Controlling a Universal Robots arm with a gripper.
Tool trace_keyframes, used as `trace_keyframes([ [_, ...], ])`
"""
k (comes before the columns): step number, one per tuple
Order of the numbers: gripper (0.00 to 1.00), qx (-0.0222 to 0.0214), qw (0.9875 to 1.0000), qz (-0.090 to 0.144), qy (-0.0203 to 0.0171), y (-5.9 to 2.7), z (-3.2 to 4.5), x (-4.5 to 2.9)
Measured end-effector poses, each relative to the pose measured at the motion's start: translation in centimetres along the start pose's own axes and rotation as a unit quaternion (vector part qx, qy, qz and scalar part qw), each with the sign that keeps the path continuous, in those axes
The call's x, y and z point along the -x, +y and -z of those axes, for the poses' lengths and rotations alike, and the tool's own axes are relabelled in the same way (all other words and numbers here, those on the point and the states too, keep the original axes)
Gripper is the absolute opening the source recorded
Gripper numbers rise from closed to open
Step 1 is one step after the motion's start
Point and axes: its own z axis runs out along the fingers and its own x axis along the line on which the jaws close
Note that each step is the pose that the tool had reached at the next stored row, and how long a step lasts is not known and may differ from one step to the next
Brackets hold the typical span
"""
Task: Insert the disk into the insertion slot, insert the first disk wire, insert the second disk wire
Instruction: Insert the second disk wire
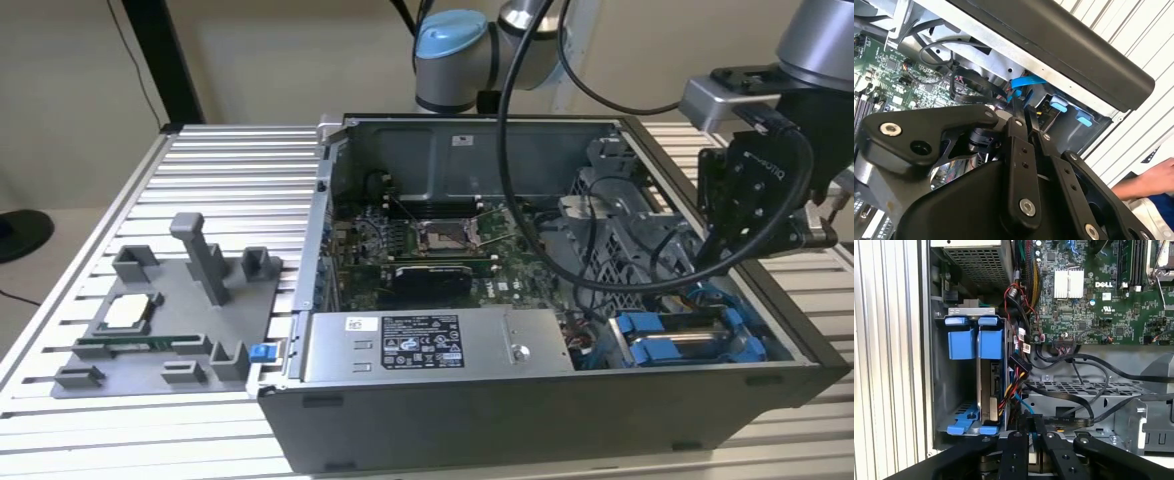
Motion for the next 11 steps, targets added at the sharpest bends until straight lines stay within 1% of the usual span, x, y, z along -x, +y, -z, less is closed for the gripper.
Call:
trace_keyframes([
  [11,0.0,0.0,1.0,0.0,0.0001,0.01,0.0,0.0],
])
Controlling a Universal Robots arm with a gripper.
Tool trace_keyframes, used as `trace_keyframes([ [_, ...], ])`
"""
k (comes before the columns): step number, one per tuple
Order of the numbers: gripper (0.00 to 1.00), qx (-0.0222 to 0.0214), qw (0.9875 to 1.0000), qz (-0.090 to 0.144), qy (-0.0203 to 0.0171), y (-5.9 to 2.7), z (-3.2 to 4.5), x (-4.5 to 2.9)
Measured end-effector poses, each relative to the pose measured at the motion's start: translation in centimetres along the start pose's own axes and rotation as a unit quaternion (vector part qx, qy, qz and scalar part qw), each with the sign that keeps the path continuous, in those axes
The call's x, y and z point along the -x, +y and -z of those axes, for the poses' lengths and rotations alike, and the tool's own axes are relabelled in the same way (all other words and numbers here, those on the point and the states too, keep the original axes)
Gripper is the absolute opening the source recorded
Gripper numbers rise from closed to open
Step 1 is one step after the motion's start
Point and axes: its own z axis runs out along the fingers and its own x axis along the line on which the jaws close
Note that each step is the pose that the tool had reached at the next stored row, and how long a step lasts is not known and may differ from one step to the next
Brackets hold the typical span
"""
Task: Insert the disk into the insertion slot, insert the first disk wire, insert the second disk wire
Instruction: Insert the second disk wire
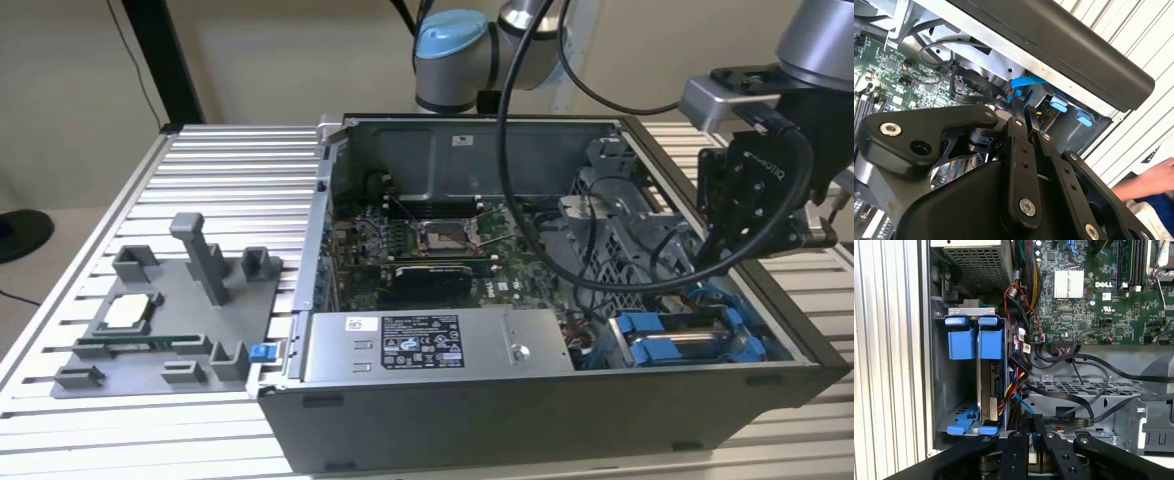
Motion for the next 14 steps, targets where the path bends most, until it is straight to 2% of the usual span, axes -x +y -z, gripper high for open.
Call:
trace_keyframes([
  [5,0.0,0.0,1.0,0.0,0.0,0.29,0.0,-0.05],
  [14,0.0,-0.0005,1.0,0.0,-0.0045,1.53,-0.02,-0.79],
])
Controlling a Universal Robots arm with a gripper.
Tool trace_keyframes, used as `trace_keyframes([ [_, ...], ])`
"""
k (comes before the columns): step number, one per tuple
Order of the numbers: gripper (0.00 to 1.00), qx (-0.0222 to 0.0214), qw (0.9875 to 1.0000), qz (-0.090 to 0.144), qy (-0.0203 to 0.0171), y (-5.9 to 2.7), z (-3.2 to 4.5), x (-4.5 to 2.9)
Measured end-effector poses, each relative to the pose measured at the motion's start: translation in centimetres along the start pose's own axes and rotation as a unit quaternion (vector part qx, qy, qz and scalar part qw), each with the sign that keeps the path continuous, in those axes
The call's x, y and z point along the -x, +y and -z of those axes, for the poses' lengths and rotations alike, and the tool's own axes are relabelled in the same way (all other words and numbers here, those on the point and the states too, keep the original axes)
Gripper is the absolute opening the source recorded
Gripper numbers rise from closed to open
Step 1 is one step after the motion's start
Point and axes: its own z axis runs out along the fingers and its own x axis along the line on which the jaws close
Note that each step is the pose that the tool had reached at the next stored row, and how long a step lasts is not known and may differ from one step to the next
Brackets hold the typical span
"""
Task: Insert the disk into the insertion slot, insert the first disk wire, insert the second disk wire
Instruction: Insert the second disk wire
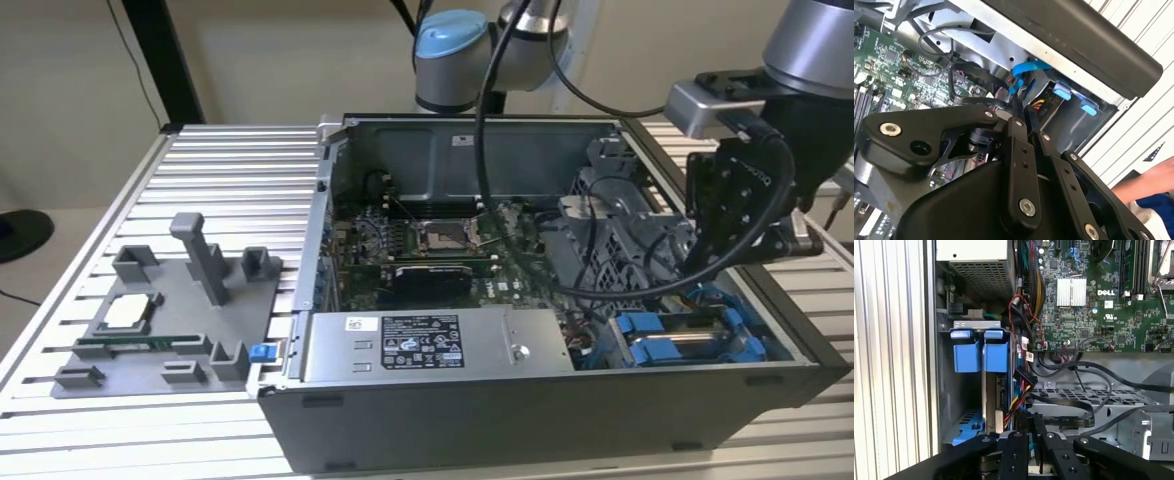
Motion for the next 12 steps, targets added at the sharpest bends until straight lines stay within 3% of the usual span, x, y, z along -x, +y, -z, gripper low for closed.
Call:
trace_keyframes([
  [5,0.0,-0.0004,1.0,0.0,-0.001,1.02,0.0,-0.43],
  [12,0.0,-0.0005,1.0,0.0,-0.0048,1.07,-0.01,-1.87],
])
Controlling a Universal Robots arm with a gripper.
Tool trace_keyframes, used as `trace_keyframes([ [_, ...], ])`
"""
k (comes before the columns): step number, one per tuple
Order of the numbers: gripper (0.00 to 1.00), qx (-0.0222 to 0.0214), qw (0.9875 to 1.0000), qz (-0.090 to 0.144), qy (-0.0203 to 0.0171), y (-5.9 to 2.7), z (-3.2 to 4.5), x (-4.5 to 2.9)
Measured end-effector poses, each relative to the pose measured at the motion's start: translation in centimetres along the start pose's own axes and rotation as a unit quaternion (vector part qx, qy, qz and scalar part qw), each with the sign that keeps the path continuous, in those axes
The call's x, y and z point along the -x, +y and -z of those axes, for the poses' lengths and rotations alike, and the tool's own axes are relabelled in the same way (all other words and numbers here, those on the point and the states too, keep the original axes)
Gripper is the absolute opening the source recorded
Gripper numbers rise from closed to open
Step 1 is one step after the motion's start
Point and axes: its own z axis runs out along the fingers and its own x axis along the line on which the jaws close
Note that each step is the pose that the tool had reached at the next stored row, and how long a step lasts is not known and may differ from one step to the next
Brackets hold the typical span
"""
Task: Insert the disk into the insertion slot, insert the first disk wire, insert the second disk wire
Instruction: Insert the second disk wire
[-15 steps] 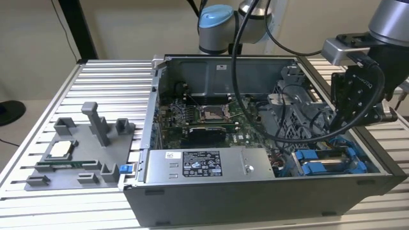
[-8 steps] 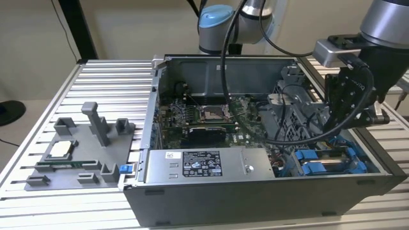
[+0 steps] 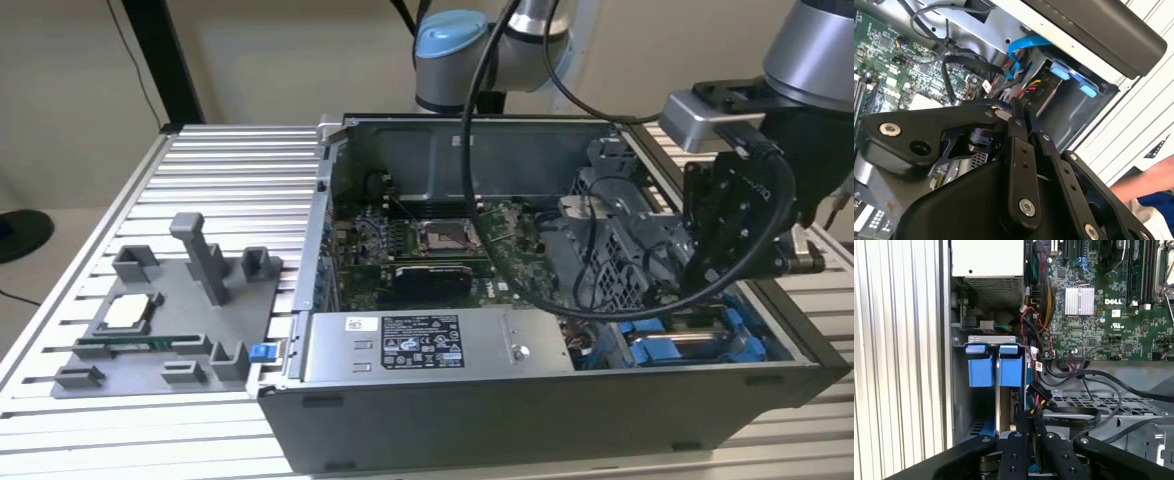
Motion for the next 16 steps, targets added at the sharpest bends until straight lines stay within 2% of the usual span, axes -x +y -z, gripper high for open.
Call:
trace_keyframes([
  [4,0.0,0.0,1.0,0.0,-0.0017,0.1,-0.03,-0.87],
  [7,0.0,0.0,1.0,0.0,-0.0046,0.52,-0.02,-1.06],
  [8,0.0,0.0001,1.0,0.0,-0.0088,0.57,-0.03,-1.12],
  [9,0.0,0.0001,0.9999,0.0,-0.0155,0.57,-0.03,-1.16],
  [12,0.0,0.0002,0.9991,-0.001,-0.0415,0.58,-0.03,-1.27],
  [13,0.0,0.0003,0.999,-0.001,-0.045,0.58,-0.03,-1.37],
  [16,0.0,0.0004,0.9989,-0.001,-0.0478,0.52,-0.05,-1.83],
])
